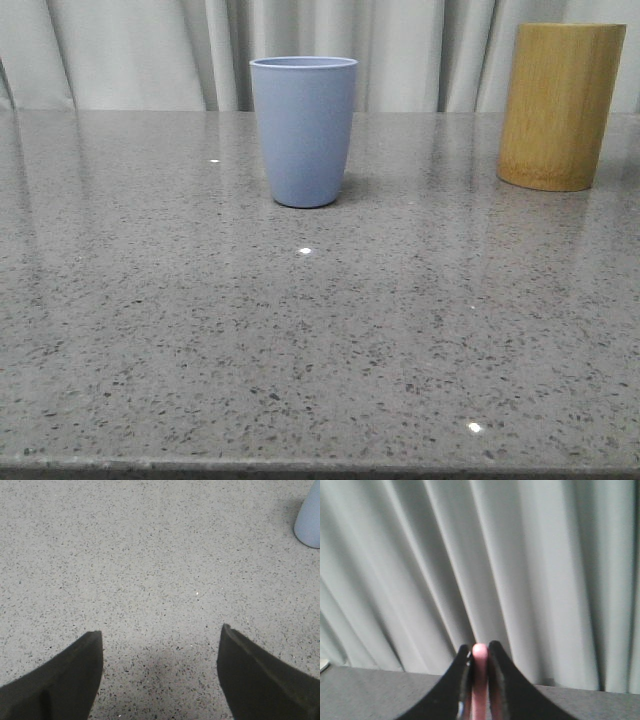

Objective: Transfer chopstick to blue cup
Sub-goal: 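Carry the chopstick over the blue cup and release it inside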

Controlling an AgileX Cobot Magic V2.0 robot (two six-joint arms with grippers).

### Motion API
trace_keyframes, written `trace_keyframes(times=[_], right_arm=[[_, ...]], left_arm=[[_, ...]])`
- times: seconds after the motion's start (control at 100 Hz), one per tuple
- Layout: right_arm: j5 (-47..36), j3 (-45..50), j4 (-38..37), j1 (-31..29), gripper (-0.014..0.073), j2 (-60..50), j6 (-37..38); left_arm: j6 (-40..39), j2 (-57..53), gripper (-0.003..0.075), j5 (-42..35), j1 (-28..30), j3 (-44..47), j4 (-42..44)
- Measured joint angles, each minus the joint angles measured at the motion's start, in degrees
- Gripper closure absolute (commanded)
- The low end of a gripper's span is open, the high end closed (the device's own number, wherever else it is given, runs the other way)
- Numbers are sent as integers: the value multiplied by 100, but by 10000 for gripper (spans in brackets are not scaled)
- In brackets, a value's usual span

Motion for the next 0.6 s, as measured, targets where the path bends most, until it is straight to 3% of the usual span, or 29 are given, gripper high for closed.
trace_keyframes(times=[0.3,0.6], right_arm=[[-215,0,0,674,662,662,0],[-272,0,0,817,659,1242,0]], left_arm=[[0,0,246,0,0,0,0],[0,0,246,0,0,0,0]])
